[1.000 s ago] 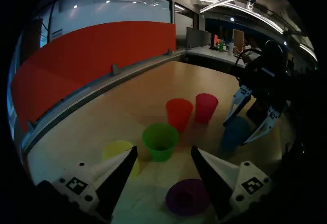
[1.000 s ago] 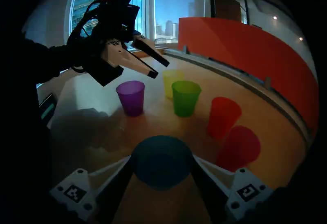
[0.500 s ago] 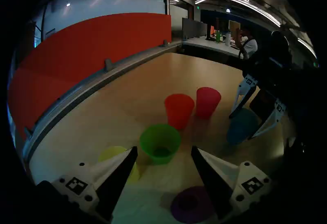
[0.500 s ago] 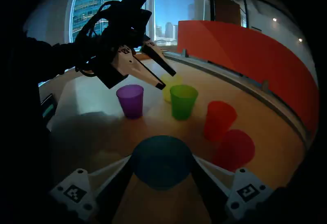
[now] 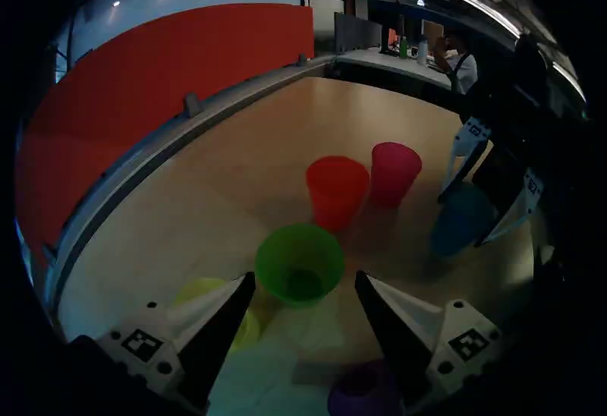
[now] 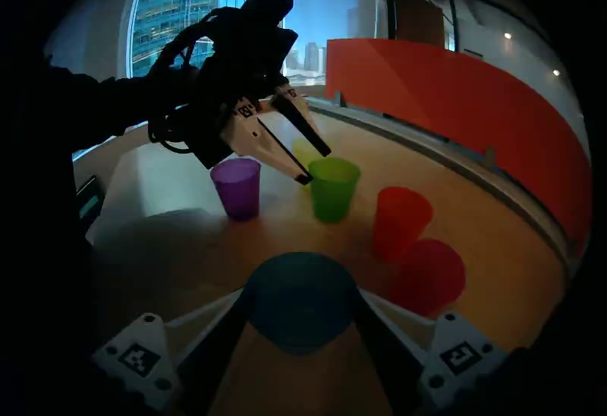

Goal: Pour water

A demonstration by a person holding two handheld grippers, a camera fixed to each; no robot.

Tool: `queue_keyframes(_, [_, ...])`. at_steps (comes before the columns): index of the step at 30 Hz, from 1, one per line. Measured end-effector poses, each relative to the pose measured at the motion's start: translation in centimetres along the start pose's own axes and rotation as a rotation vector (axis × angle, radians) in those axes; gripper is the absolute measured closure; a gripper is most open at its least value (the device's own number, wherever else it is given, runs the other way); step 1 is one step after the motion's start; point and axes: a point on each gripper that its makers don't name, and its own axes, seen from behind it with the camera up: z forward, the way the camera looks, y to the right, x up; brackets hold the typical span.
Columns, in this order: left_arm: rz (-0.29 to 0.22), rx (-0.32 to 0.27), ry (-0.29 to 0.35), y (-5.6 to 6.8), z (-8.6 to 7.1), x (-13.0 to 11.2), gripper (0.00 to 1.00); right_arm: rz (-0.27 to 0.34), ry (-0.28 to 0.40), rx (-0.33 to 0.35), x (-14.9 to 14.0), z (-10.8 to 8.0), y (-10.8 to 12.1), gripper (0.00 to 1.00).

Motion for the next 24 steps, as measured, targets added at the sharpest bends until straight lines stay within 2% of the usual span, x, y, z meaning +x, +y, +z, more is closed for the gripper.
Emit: queue_keyframes(24, [0.024,0.000,-0.087,-0.6,3.4,-0.3,0.02,0.023,0.003,-0.002,-0.8,-0.1,0.7,0.08])
